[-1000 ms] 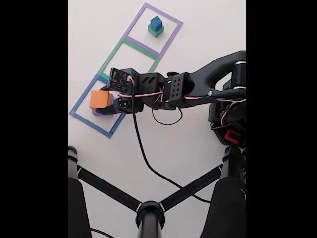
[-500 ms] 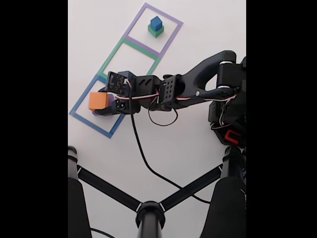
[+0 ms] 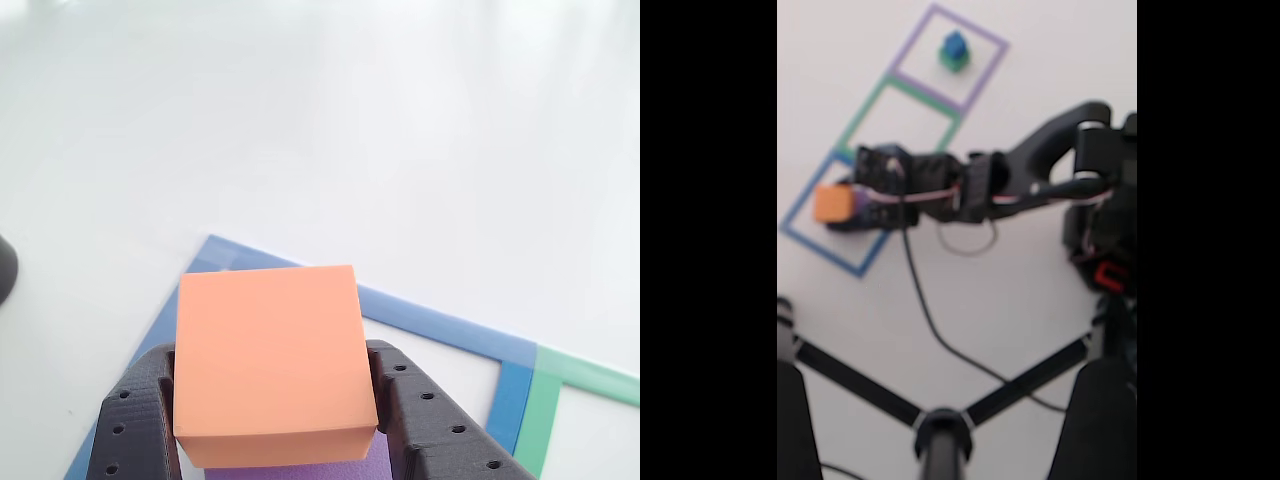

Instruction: Tower of hanoi

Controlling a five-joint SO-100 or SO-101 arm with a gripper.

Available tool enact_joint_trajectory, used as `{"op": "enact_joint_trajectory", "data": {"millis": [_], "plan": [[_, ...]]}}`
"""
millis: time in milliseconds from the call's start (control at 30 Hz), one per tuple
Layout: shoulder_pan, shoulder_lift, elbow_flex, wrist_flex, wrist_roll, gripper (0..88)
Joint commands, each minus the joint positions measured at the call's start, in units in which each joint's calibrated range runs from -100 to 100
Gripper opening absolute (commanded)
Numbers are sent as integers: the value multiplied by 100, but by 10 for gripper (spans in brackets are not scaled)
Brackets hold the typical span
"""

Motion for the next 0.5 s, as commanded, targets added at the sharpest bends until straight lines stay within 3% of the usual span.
{"op": "enact_joint_trajectory", "data": {"millis": [0,467], "plan": [[-92,-103,-10,-197,20,121],[-8,-31,162,-310,20,122]]}}
